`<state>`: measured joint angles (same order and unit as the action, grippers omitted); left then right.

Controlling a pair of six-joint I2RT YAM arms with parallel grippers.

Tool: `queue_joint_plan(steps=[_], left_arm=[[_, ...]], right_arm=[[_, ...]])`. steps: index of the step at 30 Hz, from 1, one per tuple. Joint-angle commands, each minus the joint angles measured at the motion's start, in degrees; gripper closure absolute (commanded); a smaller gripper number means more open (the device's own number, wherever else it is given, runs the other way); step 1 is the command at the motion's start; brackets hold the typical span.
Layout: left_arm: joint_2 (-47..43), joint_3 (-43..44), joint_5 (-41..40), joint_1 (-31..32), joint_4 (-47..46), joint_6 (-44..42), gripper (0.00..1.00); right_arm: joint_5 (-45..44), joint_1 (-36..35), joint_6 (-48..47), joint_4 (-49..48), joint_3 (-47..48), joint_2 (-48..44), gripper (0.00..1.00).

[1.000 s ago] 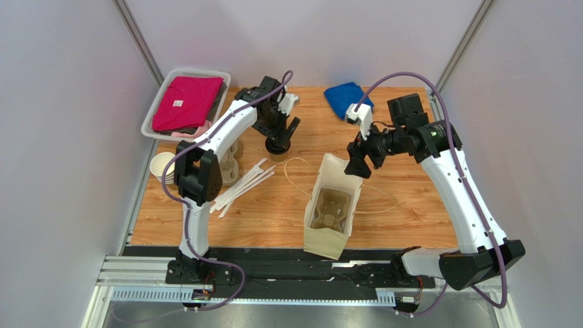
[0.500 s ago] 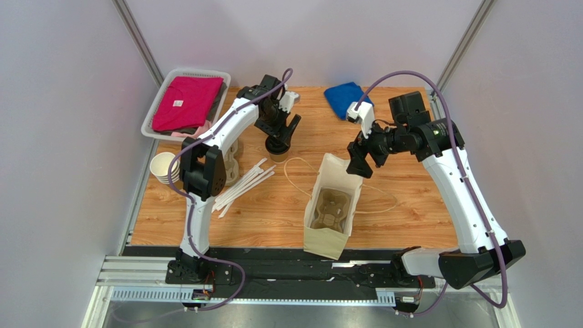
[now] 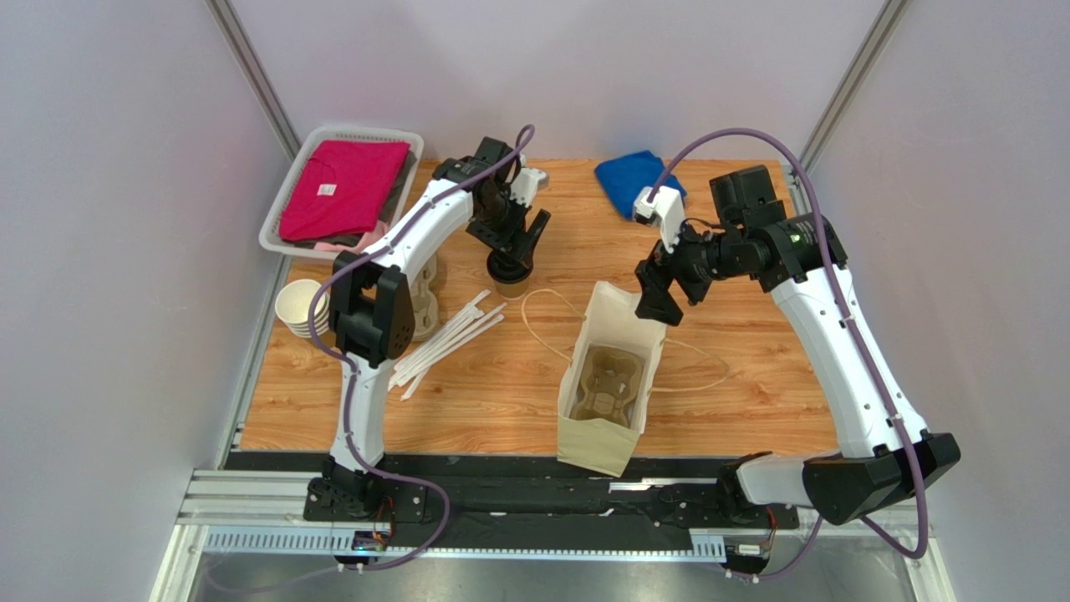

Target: Pack the takeout coffee

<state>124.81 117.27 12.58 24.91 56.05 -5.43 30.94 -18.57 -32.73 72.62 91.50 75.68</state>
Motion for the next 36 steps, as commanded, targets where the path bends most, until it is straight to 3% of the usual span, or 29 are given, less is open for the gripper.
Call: queue_joint_plan(steps=[1,23,29,36], left_arm=[[1.0,0.5,1.4,-0.9,0.4,0.0,0.04],[0.6,-1.5,3.2,-1.1,0.9,1.1,0.02],[-0.4,-1.8,2.7,-1.1,1.0,1.0,0.13],[-2.9,-0.5,3.3,-1.6,2.8,-0.1,0.41]], right_arm=[[-0.2,0.3,-0.8,-0.5,2.4,-0.1,0.15],[0.0,0.5,-0.2,-0.5,2.5,-0.4,0.15],[0.0,0.5,-0.2,-0.8,2.1,-0.4,0.15],[-0.4,1.0,0.9,-2.1,2.5,0.3,0.15]])
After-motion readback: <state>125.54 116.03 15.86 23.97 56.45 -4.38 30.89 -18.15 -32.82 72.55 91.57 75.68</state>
